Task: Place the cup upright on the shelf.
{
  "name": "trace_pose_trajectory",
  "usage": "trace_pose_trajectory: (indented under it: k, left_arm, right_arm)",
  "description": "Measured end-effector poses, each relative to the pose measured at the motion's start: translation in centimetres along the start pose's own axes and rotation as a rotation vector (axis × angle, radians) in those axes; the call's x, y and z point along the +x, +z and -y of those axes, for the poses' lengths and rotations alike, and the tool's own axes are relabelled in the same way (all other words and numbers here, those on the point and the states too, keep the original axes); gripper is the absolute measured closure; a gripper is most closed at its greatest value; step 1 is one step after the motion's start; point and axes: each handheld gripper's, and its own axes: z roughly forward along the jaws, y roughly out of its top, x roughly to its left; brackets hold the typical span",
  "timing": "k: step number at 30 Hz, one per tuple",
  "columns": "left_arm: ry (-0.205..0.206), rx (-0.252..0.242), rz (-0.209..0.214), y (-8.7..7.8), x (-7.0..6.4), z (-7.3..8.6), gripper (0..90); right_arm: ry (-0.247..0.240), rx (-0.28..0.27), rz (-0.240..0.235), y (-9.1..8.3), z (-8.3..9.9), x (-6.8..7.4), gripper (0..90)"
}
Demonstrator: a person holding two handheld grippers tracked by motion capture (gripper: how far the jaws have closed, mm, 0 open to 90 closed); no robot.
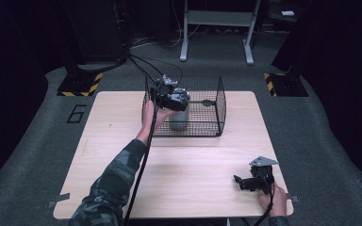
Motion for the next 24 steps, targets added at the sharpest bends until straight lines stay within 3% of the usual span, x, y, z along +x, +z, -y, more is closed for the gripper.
trace_pose_trajectory:
  k: [2, 12, 14, 20, 24]
  left_arm:
    - [-0.002, -0.034, -0.004, -1.1, -0.4, 0.2, 0.0]
    - [0.073, -0.076, 0.010, -6.3, -1.4, 2.3, 0.0]
    - [0.089, -0.079, -0.002, -7.4, -1.5, 3.2, 0.0]
    - [0.083, -0.088, -0.021, -10.3, -1.3, 6.1, 0.0]
    - [0.113, -0.072, -0.050, -11.9, -1.6, 8.3, 0.0]
  right_arm:
    - [0.000, 0.000, 0.000, 0.0, 0.0, 0.0, 0.0]
    - [-0.012, 0.004, -0.005, 0.0, 0.0, -0.1, 0.0]
    - [-0.012, 0.004, -0.006, 0.0, 0.0, -0.1, 0.0]
    - [-0.012, 0.004, -0.005, 0.0, 0.0, -0.1, 0.0]
    - [-0.012, 0.004, -0.004, 0.0, 0.0, -0.1, 0.0]
